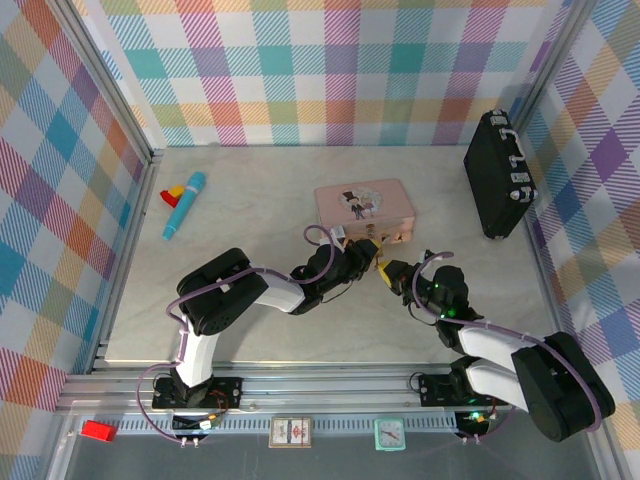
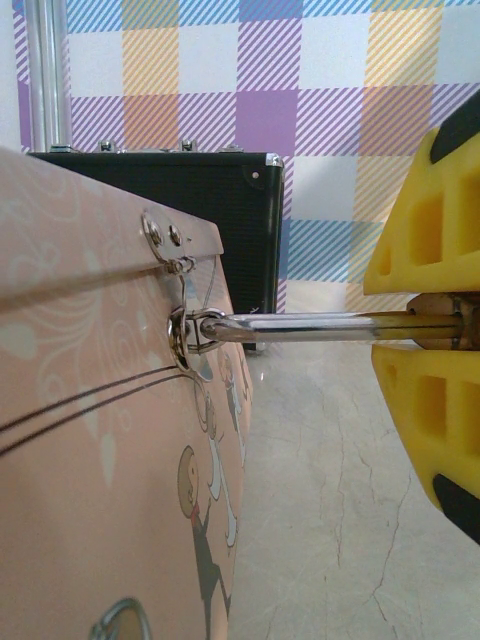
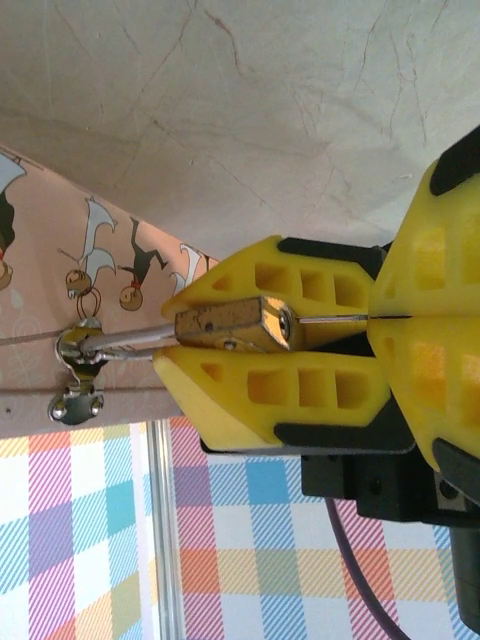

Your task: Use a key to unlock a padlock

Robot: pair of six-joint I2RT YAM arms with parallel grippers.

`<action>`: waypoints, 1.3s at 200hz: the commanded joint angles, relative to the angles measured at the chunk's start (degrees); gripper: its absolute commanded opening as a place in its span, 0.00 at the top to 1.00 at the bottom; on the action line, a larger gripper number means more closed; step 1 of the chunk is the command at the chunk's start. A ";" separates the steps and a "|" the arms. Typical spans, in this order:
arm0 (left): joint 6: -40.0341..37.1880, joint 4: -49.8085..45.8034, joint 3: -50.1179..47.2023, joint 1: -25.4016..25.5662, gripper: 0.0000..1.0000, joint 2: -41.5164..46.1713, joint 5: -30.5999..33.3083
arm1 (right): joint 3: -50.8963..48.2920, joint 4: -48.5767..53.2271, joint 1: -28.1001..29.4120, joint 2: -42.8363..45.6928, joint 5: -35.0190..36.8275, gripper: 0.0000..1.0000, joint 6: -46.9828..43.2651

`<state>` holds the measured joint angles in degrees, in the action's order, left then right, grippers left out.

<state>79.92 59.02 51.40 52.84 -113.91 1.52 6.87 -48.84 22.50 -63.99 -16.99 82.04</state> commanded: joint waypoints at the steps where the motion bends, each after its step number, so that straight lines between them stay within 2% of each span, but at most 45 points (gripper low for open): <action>1: -1.08 9.20 0.80 0.77 1.00 1.50 -1.61 | 1.31 -2.15 -0.27 -0.61 0.45 1.00 -0.32; 260: -0.99 9.78 1.25 0.86 1.00 0.89 -2.18 | 1.83 -0.77 -0.88 1.64 -0.23 1.00 0.83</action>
<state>79.92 59.02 51.40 52.84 -113.91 1.48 6.92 -48.71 22.06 -62.04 -16.80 82.50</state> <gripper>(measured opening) 0.144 0.064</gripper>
